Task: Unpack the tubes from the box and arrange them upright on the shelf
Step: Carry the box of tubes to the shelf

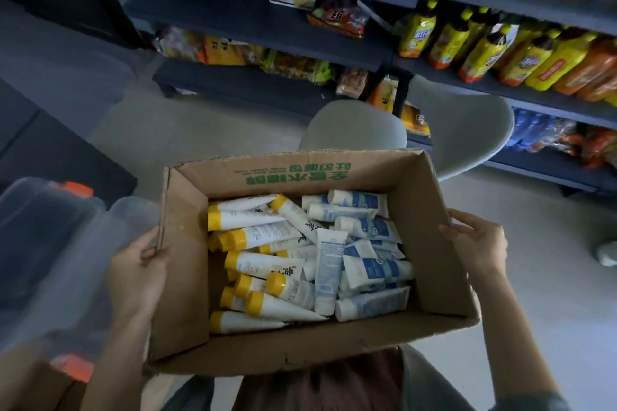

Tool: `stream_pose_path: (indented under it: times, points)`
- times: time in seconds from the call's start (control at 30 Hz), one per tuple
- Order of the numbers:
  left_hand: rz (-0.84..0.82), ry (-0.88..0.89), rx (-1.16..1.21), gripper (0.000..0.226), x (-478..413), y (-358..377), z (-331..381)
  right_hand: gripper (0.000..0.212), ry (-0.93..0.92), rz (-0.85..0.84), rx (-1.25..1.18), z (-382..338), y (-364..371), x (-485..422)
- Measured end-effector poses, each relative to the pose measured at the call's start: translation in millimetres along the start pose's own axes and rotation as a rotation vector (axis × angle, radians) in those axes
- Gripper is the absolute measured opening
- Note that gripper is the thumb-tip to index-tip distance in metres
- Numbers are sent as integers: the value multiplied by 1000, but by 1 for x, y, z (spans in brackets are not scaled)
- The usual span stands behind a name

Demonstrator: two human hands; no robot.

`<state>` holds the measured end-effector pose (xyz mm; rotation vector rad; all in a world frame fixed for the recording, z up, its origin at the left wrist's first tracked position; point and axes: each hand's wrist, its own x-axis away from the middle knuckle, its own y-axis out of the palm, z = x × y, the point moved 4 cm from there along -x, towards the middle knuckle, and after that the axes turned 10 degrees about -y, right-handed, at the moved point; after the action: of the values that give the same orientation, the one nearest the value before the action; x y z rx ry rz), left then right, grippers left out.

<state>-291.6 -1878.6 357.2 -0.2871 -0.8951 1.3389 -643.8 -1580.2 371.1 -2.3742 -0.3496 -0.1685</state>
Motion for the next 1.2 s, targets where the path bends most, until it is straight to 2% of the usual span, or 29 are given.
stream_pose_path:
  times: [0.23, 0.37, 0.6, 0.9, 1.03, 1.2]
  points:
    - [-116, -21, 117, 50, -101, 36, 102, 32, 28, 77, -17, -62, 28, -81]
    - [-107, -6, 74, 51, -149, 61, 163, 33, 28, 120, -37, -94, 44, -136]
    - [-196, 88, 27, 46, -237, 119, 272, 35, 134, 209, -133, -125, 74, -208]
    - [-425, 225, -55, 52, -348, 201, 394, 31, 331, 419, -160, -158, 123, -234]
    - [-517, 304, -178, 50, -389, 236, 442, 26, 464, 553, -185, -175, 156, -223]
    - [-595, 378, -317, 47, -422, 281, 482, 25, 585, 639, -218, -184, 193, -219]
